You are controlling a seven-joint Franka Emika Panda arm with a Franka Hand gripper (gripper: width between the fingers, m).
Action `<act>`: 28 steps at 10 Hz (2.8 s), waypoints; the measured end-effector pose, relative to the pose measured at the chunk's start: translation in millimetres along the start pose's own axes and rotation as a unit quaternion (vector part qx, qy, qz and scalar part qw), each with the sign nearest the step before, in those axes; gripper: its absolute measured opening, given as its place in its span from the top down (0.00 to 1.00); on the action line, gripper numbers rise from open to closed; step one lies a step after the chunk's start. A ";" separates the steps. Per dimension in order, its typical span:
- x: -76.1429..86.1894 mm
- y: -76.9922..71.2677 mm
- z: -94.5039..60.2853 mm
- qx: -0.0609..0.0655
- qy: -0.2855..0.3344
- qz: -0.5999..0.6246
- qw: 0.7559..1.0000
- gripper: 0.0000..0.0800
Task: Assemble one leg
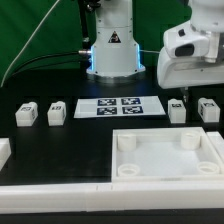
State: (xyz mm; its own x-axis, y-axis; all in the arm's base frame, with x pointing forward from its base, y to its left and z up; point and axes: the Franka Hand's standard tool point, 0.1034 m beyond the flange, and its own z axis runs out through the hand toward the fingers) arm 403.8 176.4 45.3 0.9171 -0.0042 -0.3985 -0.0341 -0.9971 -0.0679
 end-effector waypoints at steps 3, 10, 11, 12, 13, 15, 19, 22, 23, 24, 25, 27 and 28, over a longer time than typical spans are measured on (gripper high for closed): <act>1.1 -5.0 7.3 -0.004 -0.065 0.008 0.998 0.19; -8.1 -11.8 19.5 -0.014 -0.143 -0.004 0.990 0.19; -3.0 -11.7 22.2 -0.011 -0.146 -0.002 0.989 0.19; -2.4 -12.3 23.3 -0.011 -0.143 -0.003 0.990 0.19; -2.7 -12.4 24.5 -0.011 -0.144 -0.003 0.990 0.19; -1.5 -11.8 29.0 -0.011 -0.144 -0.002 0.990 0.19; 1.1 -10.6 41.6 -0.009 -0.138 0.000 0.990 0.19; 0.6 -10.2 43.4 -0.009 -0.138 0.000 0.990 0.19; 0.6 -10.1 43.5 -0.009 -0.138 0.001 0.990 0.41; 0.6 -10.0 43.6 -0.009 -0.138 0.001 0.990 0.41; 0.6 -9.8 43.4 -0.009 -0.138 0.001 0.990 0.64; 0.7 -9.8 43.3 -0.009 -0.138 0.001 0.990 0.64; 0.7 -9.7 43.3 -0.009 -0.138 0.001 0.990 0.64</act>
Offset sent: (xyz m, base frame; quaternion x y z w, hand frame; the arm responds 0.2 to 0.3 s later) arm -0.0089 0.0162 -0.0066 -0.0041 0.0013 0.0246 0.9997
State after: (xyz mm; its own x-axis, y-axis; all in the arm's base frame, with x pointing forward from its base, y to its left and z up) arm 387.6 189.4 6.0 0.7732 0.0126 -0.6340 -0.0267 -0.9983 -0.0524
